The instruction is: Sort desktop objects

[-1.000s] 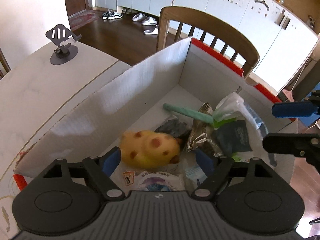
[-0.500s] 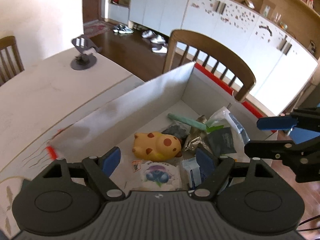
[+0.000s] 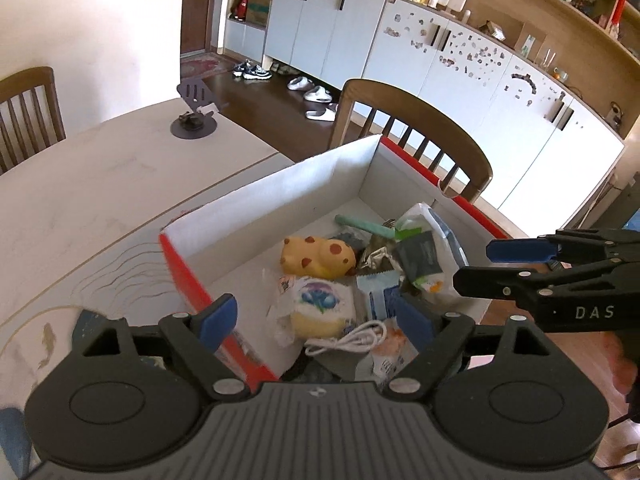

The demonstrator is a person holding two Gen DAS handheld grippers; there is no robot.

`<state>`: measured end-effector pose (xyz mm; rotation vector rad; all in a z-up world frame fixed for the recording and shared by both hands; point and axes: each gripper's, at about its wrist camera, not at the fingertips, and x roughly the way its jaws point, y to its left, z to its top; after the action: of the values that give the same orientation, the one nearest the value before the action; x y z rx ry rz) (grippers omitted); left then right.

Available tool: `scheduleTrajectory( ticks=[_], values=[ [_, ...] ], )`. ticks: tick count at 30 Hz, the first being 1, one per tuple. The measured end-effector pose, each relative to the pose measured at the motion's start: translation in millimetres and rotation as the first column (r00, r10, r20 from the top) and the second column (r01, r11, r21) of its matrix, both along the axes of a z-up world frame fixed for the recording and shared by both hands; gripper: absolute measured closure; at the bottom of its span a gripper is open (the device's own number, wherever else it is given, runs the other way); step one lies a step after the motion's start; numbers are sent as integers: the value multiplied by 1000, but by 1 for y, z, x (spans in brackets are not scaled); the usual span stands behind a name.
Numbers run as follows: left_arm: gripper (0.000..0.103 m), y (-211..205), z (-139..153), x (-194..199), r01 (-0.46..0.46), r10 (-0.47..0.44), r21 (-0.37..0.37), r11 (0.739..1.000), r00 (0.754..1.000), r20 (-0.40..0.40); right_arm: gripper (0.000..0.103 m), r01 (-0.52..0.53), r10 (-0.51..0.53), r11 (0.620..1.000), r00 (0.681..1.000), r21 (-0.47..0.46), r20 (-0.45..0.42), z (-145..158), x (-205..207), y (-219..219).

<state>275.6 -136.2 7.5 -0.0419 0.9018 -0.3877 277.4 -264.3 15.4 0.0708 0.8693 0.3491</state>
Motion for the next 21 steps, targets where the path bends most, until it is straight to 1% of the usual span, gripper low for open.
scheduleTrajectory(
  ticks=[3,4,8,12,13,15,19,21],
  values=[
    [7,7,4,-10,3,-3,6,1000,1000,20,38,18,-18,1000,1000,-3,8,2,-9,8],
    [3,10,5,-14,-1,0,6,1000,1000,27,36,27,-27,1000,1000,-2,12,3,-12,11],
    [0,18,11,-27,-17,16,12,1000,998,63,31,57,-57,998,998,1,31,7,-25,18],
    [0,26,12,-39,-21,20,9,1000,997,74,29,75,-75,997,996,-7,41,8,-38,27],
    [0,28,12,-43,-25,24,17,1000,996,81,25,79,-78,997,996,-8,45,9,-41,28],
    [0,31,12,-49,-41,38,31,999,995,94,23,87,-87,996,995,-12,56,10,-47,31],
    [0,40,12,-66,-56,53,16,998,992,112,20,102,-101,995,992,-13,71,11,-61,36],
    [0,43,12,-73,-59,57,10,998,993,105,19,108,-106,994,991,-14,76,11,-67,39]
  ],
)
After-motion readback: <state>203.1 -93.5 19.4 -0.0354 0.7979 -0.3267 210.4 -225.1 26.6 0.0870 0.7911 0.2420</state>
